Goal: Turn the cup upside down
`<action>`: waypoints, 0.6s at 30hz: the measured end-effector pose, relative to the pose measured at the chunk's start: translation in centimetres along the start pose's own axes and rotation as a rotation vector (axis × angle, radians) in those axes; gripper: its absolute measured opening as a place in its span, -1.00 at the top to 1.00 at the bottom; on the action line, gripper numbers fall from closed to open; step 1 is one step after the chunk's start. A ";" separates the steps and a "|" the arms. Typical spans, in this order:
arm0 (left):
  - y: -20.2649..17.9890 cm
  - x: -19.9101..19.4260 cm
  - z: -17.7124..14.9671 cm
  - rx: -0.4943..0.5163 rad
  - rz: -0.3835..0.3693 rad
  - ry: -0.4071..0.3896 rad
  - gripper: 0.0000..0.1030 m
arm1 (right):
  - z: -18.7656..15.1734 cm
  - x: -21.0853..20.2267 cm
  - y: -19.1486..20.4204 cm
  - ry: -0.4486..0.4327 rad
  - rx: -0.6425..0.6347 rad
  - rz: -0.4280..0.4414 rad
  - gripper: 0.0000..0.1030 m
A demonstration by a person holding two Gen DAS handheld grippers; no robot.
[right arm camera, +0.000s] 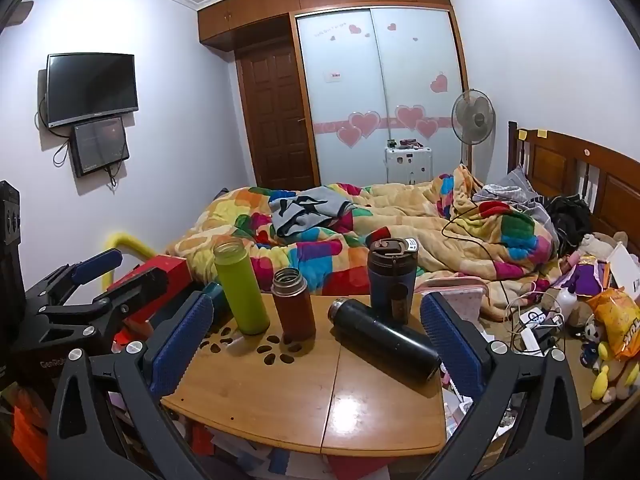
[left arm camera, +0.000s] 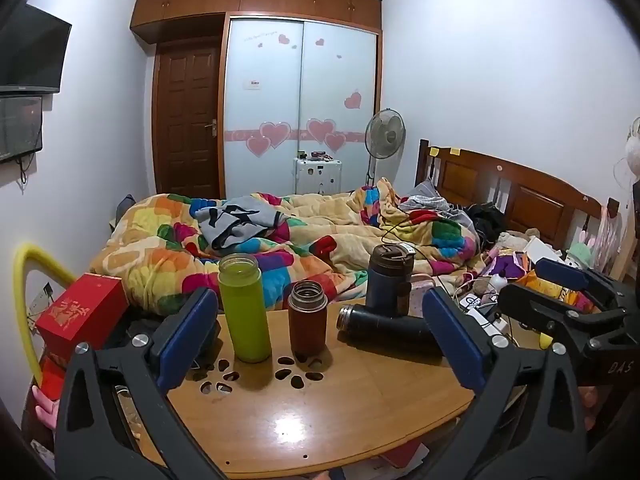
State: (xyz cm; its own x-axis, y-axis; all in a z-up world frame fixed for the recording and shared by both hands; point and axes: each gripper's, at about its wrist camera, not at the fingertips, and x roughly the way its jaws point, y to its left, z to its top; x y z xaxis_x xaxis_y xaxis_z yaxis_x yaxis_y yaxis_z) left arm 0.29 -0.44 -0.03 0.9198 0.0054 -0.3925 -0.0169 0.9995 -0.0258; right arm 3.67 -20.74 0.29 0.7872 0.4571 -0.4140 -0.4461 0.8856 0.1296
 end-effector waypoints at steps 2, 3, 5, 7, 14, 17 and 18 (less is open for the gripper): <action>-0.4 0.3 0.1 0.003 0.003 0.001 -1.00 | 0.0 0.0 0.1 0.000 0.003 0.000 -1.00; -0.6 0.4 0.1 0.001 0.007 0.000 -1.00 | 0.0 0.0 0.1 0.005 0.004 0.001 -1.00; -1.1 0.8 0.2 -0.005 0.010 0.001 -1.00 | 0.0 0.0 0.2 0.006 0.002 0.001 -1.00; -0.3 0.2 0.2 -0.024 0.002 -0.021 -1.00 | 0.1 0.0 0.2 0.005 -0.001 0.000 -1.00; 0.6 -0.9 -0.3 -0.023 -0.003 -0.039 -1.00 | -0.1 -0.1 0.1 0.002 0.001 0.001 -1.00; 0.6 -1.0 -0.3 -0.018 -0.002 -0.044 -1.00 | -0.2 -0.1 0.0 0.002 0.001 0.000 -1.00; 0.5 -1.0 -0.4 -0.016 -0.001 -0.046 -1.00 | -0.2 -0.1 0.1 0.000 0.001 0.001 -1.00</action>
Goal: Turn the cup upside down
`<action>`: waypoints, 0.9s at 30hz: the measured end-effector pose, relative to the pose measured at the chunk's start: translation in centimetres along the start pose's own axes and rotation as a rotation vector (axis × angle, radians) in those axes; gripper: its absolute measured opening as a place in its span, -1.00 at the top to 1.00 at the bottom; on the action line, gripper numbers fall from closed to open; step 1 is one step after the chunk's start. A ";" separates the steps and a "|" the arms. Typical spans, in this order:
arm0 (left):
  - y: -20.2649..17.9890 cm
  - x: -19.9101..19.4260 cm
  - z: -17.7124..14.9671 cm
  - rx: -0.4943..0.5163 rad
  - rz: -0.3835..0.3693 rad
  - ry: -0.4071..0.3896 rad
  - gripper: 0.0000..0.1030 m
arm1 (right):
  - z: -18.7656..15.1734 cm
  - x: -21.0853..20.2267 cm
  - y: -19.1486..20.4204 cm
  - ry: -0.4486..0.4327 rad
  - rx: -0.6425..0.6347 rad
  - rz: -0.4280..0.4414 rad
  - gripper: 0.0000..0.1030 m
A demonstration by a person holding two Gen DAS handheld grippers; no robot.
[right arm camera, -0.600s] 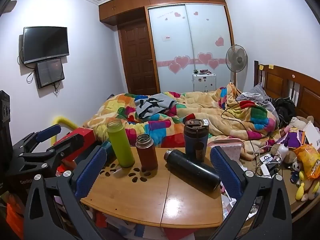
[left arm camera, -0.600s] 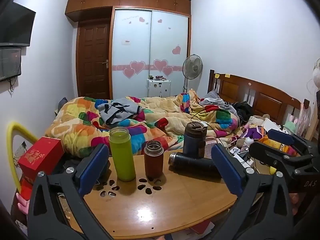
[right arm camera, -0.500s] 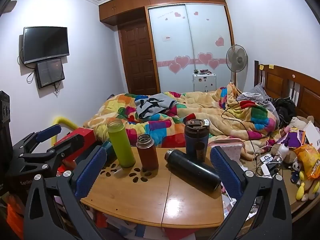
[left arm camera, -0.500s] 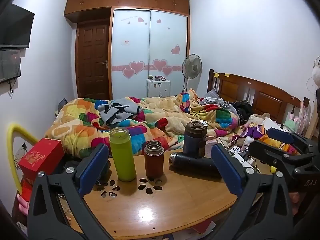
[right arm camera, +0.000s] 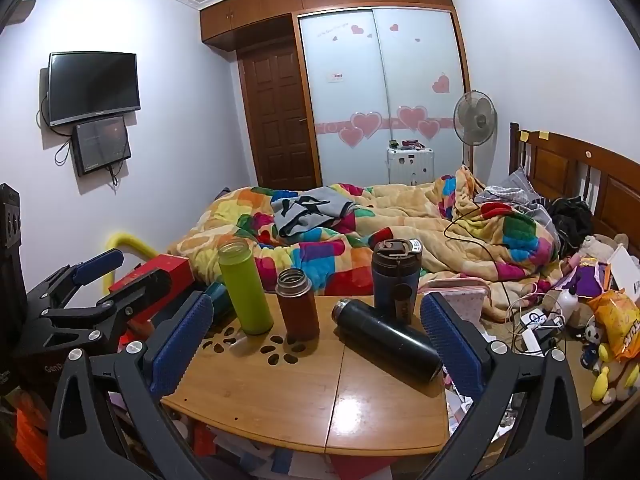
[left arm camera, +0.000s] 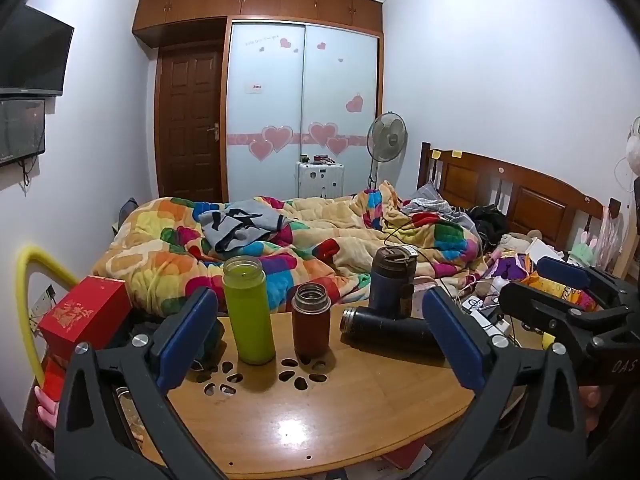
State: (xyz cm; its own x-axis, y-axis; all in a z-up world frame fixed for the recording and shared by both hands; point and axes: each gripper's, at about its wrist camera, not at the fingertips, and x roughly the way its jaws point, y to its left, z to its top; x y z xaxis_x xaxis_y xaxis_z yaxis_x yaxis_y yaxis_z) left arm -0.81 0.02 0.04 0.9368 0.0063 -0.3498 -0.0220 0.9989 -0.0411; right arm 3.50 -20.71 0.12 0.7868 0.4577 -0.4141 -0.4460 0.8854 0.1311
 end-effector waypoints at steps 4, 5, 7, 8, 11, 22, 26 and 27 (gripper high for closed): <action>-0.1 -0.1 0.0 -0.001 0.001 0.001 -1.00 | 0.5 0.0 0.5 -0.002 0.000 0.002 -1.00; -0.1 0.0 0.1 -0.001 0.002 0.002 -1.00 | 0.4 0.0 0.5 -0.003 0.000 0.002 -1.00; -0.2 0.0 0.0 -0.001 0.001 0.003 -1.00 | 0.4 0.0 0.5 -0.003 -0.001 0.001 -1.00; -0.3 -0.1 0.0 -0.001 0.001 0.003 -1.00 | 0.5 0.0 0.5 -0.003 -0.001 0.001 -1.00; -0.4 -0.1 0.0 0.002 0.003 0.003 -1.00 | 0.4 0.0 0.4 -0.003 -0.001 0.001 -1.00; -0.1 0.2 0.2 -0.002 0.008 -0.001 -1.00 | 0.8 -0.4 0.6 -0.015 -0.005 0.005 -1.00; -0.2 0.3 0.3 -0.003 0.008 -0.002 -1.00 | 0.9 -0.4 0.7 -0.015 -0.004 0.005 -1.00; -0.2 0.3 0.3 -0.003 0.009 -0.002 -1.00 | 0.9 -0.4 0.7 -0.015 -0.005 0.006 -1.00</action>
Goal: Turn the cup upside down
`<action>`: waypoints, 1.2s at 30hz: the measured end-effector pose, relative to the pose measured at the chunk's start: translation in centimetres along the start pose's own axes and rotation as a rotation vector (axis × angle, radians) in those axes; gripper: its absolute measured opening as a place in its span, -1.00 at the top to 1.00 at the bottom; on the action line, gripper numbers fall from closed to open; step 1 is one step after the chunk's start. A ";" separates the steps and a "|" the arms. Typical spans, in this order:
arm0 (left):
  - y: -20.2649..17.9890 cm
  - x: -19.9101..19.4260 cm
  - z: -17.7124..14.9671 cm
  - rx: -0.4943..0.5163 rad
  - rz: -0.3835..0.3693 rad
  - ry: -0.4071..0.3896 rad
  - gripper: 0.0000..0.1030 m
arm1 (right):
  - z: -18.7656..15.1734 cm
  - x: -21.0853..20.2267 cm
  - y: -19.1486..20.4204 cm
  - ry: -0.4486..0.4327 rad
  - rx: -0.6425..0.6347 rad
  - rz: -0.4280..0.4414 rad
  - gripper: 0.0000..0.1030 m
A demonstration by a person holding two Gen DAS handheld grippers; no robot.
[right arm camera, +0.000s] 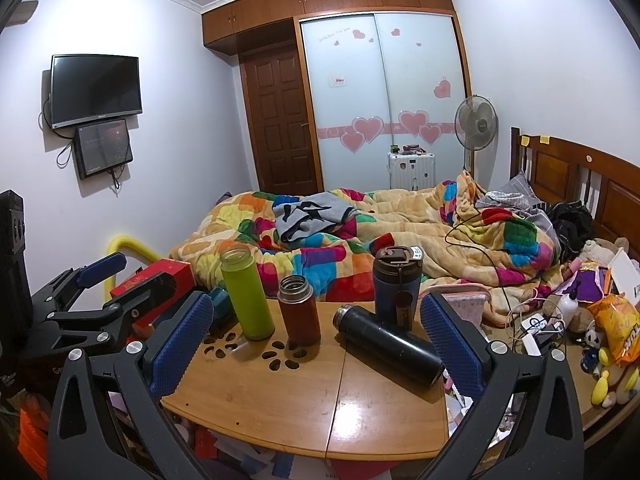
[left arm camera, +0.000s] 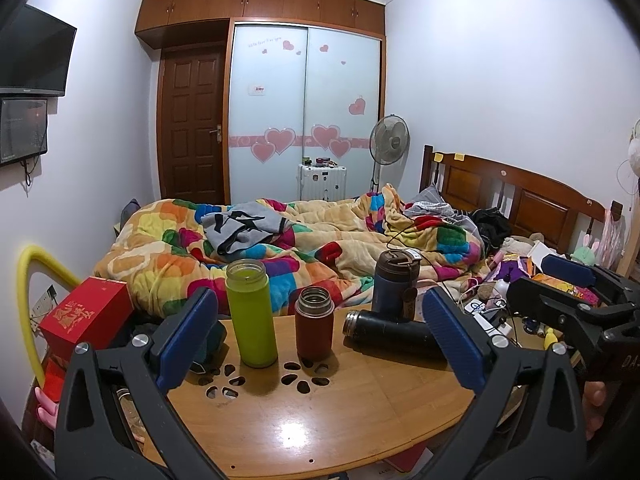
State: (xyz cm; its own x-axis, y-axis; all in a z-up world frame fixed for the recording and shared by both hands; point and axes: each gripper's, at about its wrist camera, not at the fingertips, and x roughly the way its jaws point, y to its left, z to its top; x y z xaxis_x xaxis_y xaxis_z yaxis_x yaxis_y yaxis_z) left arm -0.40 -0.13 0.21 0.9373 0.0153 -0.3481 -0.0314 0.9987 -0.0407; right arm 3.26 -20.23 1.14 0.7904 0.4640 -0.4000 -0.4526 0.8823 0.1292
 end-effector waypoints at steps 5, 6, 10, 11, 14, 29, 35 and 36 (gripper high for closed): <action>0.1 0.0 0.0 -0.002 -0.002 0.000 -1.00 | 0.0 0.0 0.0 -0.002 -0.002 -0.001 -1.00; 0.1 0.0 0.0 -0.004 -0.003 0.000 -1.00 | 0.0 0.1 0.0 -0.003 -0.002 0.000 -1.00; 0.0 0.0 0.2 -0.007 -0.003 -0.004 -1.00 | 0.1 0.0 0.2 -0.005 -0.001 0.002 -1.00; -0.1 0.0 0.3 -0.008 -0.003 -0.006 -1.00 | 0.2 0.0 0.2 -0.006 0.000 0.002 -1.00; -0.2 -0.2 0.5 -0.011 -0.003 -0.011 -1.00 | 0.2 0.1 0.2 -0.005 -0.001 0.002 -1.00; 0.1 -0.5 0.4 -0.011 -0.003 -0.019 -1.00 | 0.5 0.1 0.5 -0.007 -0.005 0.003 -1.00; 0.1 -0.6 0.4 -0.018 -0.001 -0.019 -1.00 | 0.7 0.1 0.9 -0.010 -0.008 0.006 -1.00; 0.1 -0.6 0.5 -0.021 -0.002 -0.019 -1.00 | 0.7 0.2 1.0 -0.010 -0.010 0.007 -1.00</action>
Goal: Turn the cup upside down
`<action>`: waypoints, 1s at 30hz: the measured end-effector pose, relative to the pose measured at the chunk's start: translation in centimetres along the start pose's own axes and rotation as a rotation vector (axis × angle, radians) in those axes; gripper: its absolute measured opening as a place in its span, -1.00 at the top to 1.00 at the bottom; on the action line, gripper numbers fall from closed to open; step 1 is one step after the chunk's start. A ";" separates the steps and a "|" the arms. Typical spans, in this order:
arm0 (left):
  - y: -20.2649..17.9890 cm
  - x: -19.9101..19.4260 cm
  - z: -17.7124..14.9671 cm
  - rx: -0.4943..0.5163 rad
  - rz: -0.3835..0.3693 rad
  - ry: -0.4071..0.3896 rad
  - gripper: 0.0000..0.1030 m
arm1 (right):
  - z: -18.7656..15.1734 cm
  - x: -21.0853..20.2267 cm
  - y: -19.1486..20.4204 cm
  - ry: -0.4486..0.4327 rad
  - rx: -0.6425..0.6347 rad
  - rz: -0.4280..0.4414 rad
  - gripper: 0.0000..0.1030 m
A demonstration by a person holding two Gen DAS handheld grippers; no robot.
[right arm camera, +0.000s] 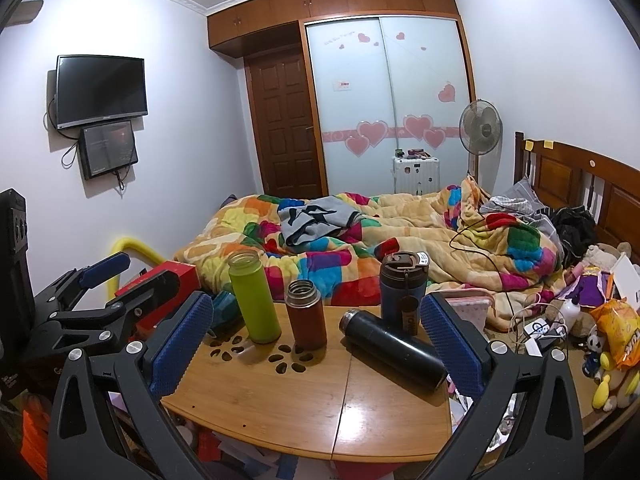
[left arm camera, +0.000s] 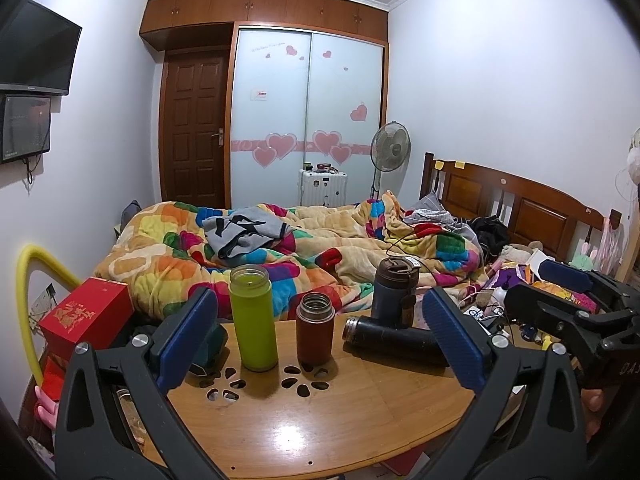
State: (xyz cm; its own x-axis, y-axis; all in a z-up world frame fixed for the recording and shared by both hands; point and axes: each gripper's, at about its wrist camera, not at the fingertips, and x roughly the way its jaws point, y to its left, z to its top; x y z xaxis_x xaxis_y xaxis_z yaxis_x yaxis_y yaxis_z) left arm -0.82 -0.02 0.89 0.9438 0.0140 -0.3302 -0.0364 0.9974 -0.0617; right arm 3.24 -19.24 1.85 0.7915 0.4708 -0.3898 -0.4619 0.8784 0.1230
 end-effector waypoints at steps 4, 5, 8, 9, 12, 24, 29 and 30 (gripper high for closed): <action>0.2 -0.1 0.1 -0.006 0.001 0.000 -1.00 | 0.0 0.1 0.2 0.000 -0.003 0.003 -1.00; 0.3 -0.1 0.0 -0.004 0.001 -0.001 -1.00 | 0.0 0.1 0.2 0.000 -0.003 0.003 -1.00; 0.4 0.0 0.1 -0.005 0.001 0.003 -1.00 | 0.0 0.1 0.2 0.000 -0.002 0.002 -1.00; 0.5 0.0 0.2 -0.005 0.000 0.004 -1.00 | -0.1 0.2 0.3 0.000 -0.002 0.003 -1.00; 0.8 0.3 -0.2 -0.007 -0.009 0.005 -1.00 | -0.3 0.3 0.3 0.000 -0.003 0.002 -1.00; 1.1 4.1 -2.4 -0.016 -0.042 0.039 -1.00 | -2.2 4.9 -4.1 0.128 -0.001 -0.071 -1.00; 1.8 6.0 -4.5 -0.019 0.017 0.015 -1.00 | -4.3 9.2 -6.9 0.249 -0.058 -0.114 -1.00; 1.9 6.2 -4.9 -0.022 0.025 0.002 -1.00 | -4.8 10.1 -7.6 0.276 -0.063 -0.118 -1.00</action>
State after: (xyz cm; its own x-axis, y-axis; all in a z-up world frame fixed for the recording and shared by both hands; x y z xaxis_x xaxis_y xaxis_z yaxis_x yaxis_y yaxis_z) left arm 3.36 1.64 -5.88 0.9420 0.0384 -0.3333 -0.0667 0.9950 -0.0738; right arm 12.77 -21.53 -7.38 0.7065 0.3180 -0.6322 -0.4042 0.9146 0.0083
